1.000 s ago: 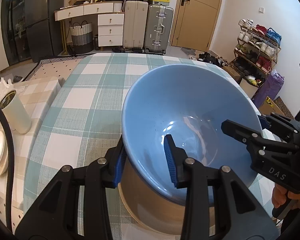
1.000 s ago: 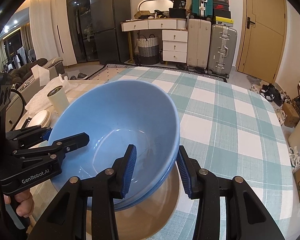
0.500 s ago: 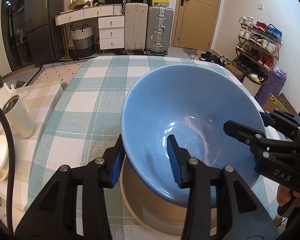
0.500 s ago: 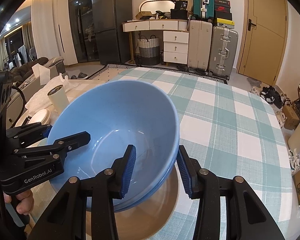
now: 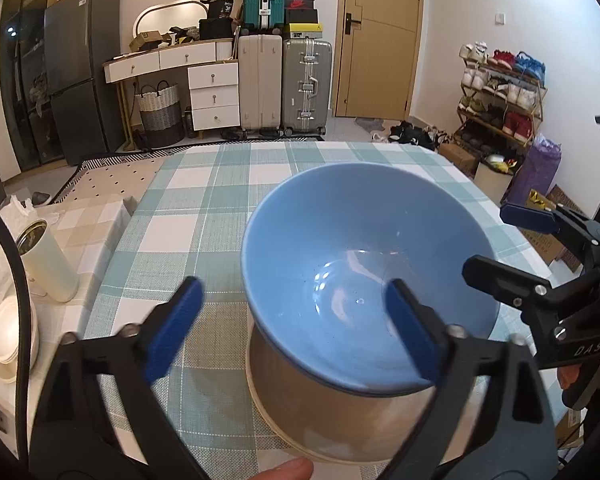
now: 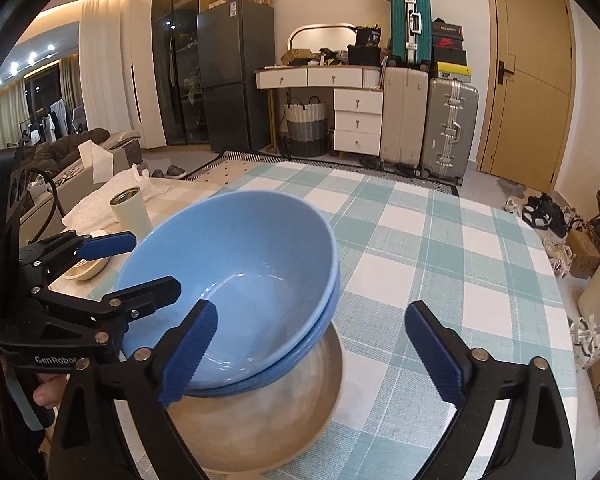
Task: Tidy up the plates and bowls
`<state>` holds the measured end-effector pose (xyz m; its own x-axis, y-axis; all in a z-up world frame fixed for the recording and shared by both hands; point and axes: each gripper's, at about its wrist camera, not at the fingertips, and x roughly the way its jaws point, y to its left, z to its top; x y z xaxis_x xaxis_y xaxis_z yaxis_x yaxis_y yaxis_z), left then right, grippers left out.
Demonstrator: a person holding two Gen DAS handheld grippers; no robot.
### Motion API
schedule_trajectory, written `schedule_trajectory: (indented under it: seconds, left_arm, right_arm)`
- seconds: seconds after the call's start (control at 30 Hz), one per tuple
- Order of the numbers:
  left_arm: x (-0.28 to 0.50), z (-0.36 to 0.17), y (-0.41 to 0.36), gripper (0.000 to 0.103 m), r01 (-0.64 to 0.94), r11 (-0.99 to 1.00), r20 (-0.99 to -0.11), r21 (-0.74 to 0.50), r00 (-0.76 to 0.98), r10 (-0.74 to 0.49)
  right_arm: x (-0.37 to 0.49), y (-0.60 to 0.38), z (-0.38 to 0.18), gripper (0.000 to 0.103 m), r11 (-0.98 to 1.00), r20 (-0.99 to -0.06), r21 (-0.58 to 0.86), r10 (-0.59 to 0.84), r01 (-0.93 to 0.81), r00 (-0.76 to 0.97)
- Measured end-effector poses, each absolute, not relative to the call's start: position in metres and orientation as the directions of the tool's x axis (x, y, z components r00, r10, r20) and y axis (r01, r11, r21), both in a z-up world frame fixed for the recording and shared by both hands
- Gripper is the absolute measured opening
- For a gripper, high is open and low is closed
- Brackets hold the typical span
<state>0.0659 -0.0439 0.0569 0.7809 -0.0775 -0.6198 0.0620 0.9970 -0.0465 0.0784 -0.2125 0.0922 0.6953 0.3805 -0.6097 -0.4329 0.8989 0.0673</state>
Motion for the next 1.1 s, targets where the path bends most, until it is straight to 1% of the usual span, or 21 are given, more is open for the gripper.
schedule_trajectory:
  seconds: [0.1,0.23,0.33,0.7,0.97,1.1]
  left_arm:
    - [0.057,0.059,-0.037,0.101,0.064,0.996,-0.591,-0.061,0.802,-0.088]
    - [0.044,0.06,-0.03,0.101,0.071,0.997,-0.552,-0.039,0.83,-0.08]
    - [0.036,0.057,-0.023,0.101,0.075,0.997,-0.54,-0.035,0.838,-0.082]
    - [0.003,0.046,-0.005,0.101,0.089,0.994,-0.451,-0.07,0.886,-0.111]
    - [-0.01,0.039,-0.004,0.101,0.091,0.995,-0.404,-0.039,0.909,-0.099]
    - [-0.014,0.034,-0.002,0.101,0.102,0.993,-0.384,-0.056,0.916,-0.116]
  right_arm:
    - [0.073,-0.219,0.093,0.1,0.9,-0.59,0.068,0.384,-0.43,0.71]
    - [0.061,-0.228,0.091,0.102,0.892,-0.55,0.072,0.409,-0.446,0.729]
    - [0.05,-0.232,0.086,0.102,0.885,-0.527,0.07,0.425,-0.461,0.736]
    - [0.027,-0.237,0.069,0.102,0.867,-0.482,0.104,0.473,-0.487,0.738]
    - [0.011,-0.243,0.057,0.102,0.862,-0.448,0.124,0.491,-0.492,0.747]
    - [0.005,-0.24,0.052,0.102,0.862,-0.443,0.099,0.485,-0.496,0.754]
